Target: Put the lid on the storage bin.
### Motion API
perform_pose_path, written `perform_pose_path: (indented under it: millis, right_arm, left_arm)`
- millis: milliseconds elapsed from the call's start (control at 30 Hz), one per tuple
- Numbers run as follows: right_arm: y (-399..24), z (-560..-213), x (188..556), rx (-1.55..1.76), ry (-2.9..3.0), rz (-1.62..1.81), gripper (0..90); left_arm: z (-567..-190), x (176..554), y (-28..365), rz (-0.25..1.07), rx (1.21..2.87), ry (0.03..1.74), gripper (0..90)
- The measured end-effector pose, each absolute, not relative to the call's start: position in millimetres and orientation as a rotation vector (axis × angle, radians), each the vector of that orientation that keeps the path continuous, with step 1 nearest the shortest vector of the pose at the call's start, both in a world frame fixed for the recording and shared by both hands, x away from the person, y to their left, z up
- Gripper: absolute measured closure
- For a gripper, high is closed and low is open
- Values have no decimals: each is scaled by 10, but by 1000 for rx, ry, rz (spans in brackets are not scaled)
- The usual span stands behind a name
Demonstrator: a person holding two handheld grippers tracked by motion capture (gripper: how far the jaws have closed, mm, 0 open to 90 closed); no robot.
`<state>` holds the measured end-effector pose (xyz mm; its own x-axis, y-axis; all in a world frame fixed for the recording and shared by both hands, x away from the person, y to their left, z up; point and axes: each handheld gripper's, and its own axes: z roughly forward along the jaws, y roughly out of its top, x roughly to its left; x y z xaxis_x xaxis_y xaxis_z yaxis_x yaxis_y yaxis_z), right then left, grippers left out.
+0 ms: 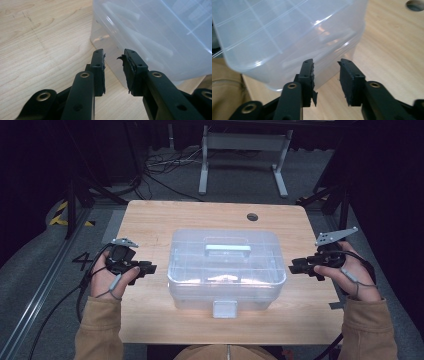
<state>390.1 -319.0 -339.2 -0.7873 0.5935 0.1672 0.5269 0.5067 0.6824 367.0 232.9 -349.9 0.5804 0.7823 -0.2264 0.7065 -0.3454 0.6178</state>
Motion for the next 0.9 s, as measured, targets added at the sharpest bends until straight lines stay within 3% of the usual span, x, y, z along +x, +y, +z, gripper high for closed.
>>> perform_pose_path:
  millis: [233, 767, 900]
  right_arm:
    - [-3345, -3447, 4025, 1004, 2505, 1162, 528]
    - [-3595, -3769, 4307, 1104, 2312, 1134, 451]
    - [-3616, -3873, 4367, 1133, 2292, 1125, 440]
  left_arm:
    - [-3563, 3722, 2359, 165, 2104, 1205, 676]
    - [-3791, 3898, 2490, 278, 2038, 1222, 571]
    - [-3878, 3951, 2533, 321, 2029, 1216, 508]
